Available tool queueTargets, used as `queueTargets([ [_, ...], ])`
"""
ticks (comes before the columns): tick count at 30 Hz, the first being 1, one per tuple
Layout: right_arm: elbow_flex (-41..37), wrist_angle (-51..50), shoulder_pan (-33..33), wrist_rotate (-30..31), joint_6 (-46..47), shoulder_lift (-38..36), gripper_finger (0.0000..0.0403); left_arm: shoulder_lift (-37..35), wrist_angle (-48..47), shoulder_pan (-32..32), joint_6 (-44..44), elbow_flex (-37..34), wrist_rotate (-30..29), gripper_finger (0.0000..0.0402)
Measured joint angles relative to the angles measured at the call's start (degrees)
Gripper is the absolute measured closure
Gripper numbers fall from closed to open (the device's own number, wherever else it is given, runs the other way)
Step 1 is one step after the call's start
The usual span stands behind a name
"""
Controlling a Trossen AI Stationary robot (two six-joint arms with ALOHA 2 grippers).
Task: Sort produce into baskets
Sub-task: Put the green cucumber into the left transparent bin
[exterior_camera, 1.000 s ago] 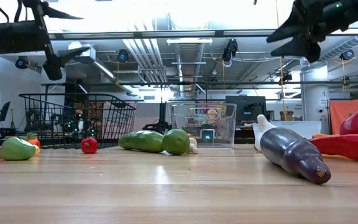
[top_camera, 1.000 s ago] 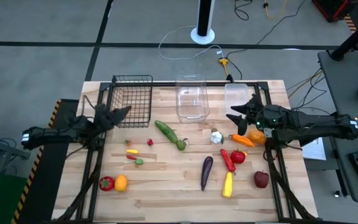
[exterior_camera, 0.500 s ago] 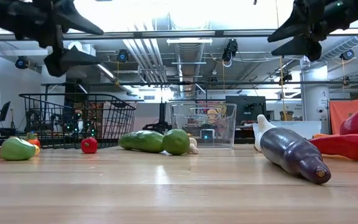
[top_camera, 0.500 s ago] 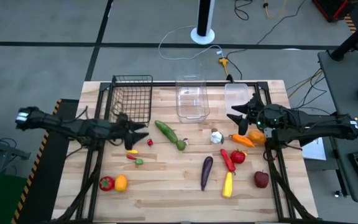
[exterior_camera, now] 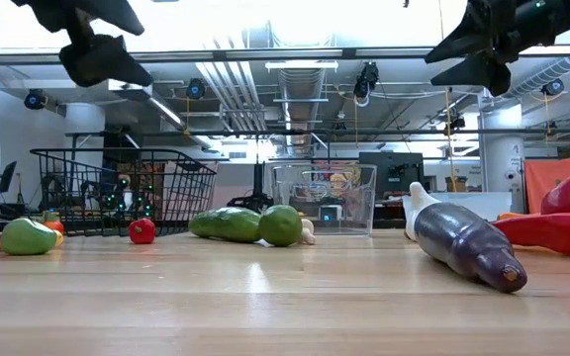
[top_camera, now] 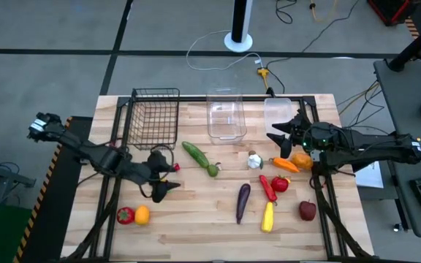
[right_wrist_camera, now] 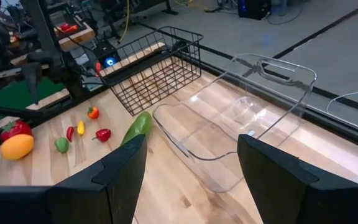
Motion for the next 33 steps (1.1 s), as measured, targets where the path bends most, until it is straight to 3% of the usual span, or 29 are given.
queueTargets([
  [6,0.0,0.3,0.0,1.4,0.0,0.0,0.0158,5.7,-8.3,0.0,0.3,4.5,0.0,0.0106],
  [16,0.0,0.4,0.0,1.5,0.0,0.0,0.0158,15.1,-9.0,0.3,-1.4,11.8,-0.5,0.0106],
  [29,0.0,0.8,0.0,0.9,0.1,0.0,0.0158,27.0,-9.3,0.3,13.8,19.8,-0.8,0.0106],
  [33,0.0,0.7,0.0,0.9,0.1,0.0,0.0158,28.1,-8.8,0.3,20.1,18.9,-6.3,0.0106],
])
